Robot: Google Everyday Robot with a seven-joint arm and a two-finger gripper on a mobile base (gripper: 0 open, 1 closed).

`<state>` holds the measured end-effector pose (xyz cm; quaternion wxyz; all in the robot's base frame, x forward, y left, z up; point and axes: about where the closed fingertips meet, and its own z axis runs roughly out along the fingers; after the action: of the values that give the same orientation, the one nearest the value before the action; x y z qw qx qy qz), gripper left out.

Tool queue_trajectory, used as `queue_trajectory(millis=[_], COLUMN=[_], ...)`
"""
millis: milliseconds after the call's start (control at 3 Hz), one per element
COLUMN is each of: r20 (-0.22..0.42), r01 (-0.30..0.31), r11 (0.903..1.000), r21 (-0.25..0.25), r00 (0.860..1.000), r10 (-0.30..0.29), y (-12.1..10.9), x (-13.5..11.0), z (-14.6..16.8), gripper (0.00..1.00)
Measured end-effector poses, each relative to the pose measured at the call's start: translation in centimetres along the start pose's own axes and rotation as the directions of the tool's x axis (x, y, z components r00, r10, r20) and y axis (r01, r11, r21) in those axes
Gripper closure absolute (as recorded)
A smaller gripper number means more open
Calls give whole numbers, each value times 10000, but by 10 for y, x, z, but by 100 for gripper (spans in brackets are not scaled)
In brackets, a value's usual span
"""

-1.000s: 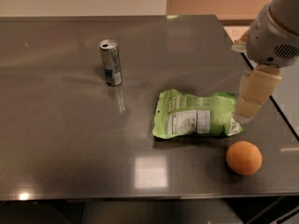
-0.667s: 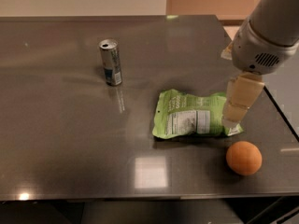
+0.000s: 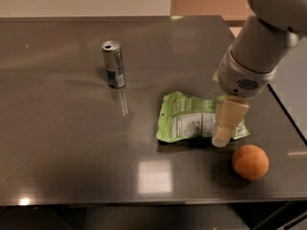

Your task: Move green rice chip bag near redbull can

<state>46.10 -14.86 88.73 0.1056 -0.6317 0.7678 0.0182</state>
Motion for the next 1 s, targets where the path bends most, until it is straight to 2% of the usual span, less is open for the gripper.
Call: queue_trajectory(millis=[333, 667, 1000], r20=[-18, -51, -45], r01=[-31, -154, -272], r11=[9999, 9999, 9996], r21=[-137, -10, 47], r00=[10000, 9999, 9996], r10=[31, 154, 272], y=[3, 3, 0], x=[-4, -4, -3], z=[19, 28, 31], gripper=[0, 18, 42])
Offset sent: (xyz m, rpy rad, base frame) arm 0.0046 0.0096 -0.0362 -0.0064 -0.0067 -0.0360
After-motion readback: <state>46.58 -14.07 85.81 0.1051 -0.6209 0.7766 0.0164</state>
